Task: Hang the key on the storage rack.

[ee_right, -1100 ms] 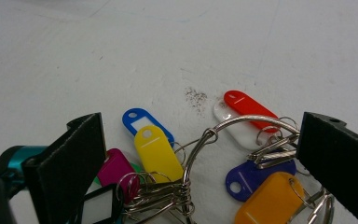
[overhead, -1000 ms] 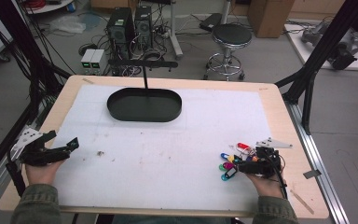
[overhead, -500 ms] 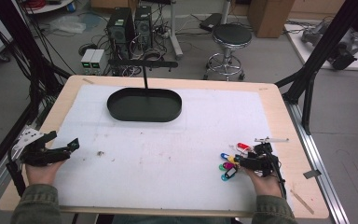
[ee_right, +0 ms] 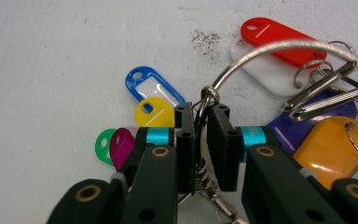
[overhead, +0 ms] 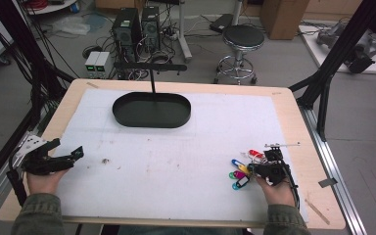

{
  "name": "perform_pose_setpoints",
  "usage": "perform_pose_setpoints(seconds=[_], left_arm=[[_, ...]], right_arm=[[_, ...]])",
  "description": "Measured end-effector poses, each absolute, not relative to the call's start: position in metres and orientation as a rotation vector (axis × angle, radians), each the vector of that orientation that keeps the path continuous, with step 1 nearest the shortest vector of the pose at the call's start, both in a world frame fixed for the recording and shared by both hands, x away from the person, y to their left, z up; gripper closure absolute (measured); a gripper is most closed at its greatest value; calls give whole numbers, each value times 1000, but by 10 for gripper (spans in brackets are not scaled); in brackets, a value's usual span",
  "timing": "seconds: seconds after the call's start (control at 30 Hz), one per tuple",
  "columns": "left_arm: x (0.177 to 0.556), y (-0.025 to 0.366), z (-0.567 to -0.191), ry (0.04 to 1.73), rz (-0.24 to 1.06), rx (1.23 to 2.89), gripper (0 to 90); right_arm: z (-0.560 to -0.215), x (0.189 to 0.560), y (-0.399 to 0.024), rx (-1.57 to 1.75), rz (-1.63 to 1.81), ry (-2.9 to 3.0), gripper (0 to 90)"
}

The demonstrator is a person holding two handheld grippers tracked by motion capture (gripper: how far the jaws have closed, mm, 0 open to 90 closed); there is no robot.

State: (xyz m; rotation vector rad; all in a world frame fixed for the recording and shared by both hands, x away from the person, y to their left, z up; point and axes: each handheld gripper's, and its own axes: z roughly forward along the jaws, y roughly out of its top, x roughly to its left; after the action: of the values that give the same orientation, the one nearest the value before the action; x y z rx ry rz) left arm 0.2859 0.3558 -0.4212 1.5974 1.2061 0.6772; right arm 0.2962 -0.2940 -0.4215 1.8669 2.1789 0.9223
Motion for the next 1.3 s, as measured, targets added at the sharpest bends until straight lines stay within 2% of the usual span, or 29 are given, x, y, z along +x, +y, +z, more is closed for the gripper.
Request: perform_pose_setpoints(seconds=[0.27,0.73,1.3], left_arm=[[285,356,-423,1217,666,1613,17],[281,351,-424,1222,647,1652,17],[282,349,-425,1222,639,1676,17]], right_arm=[[-415,292,-284,1758,821,2210,841],[-397,284,-284,1606,883,2244,840],[-349,285,-290,1454,1038,2278,838]])
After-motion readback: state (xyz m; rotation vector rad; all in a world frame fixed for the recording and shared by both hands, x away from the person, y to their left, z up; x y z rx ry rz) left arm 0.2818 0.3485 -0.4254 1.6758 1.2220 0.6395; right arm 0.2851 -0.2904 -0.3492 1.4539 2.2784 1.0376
